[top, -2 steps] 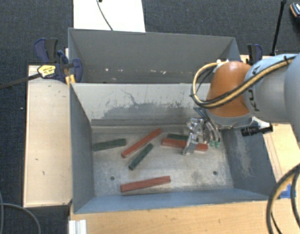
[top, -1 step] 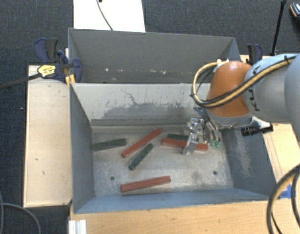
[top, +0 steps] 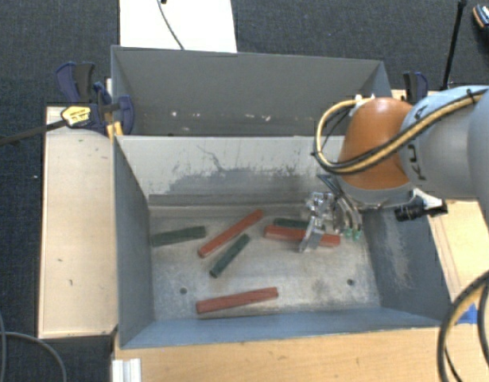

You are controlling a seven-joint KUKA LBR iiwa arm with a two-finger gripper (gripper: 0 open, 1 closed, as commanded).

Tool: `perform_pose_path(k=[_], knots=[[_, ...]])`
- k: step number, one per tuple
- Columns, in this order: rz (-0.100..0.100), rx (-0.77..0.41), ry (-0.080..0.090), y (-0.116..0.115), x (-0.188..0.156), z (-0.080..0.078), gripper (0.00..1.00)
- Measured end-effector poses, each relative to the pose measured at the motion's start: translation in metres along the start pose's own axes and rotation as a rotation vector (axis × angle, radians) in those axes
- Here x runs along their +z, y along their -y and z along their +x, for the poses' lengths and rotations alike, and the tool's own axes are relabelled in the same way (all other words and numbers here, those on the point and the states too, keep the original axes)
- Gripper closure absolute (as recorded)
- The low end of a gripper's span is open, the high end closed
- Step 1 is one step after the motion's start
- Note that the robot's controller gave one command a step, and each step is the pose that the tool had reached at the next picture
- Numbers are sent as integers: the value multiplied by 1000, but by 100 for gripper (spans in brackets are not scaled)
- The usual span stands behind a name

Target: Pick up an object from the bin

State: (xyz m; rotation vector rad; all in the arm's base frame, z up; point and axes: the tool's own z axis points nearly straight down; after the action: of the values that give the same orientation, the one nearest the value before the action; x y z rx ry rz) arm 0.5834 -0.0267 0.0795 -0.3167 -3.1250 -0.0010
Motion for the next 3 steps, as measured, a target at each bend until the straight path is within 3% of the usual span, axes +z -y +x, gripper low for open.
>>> perform_pose_path(k=[3], knots=[[-1, -1, 6, 0, -30, -2, 100]])
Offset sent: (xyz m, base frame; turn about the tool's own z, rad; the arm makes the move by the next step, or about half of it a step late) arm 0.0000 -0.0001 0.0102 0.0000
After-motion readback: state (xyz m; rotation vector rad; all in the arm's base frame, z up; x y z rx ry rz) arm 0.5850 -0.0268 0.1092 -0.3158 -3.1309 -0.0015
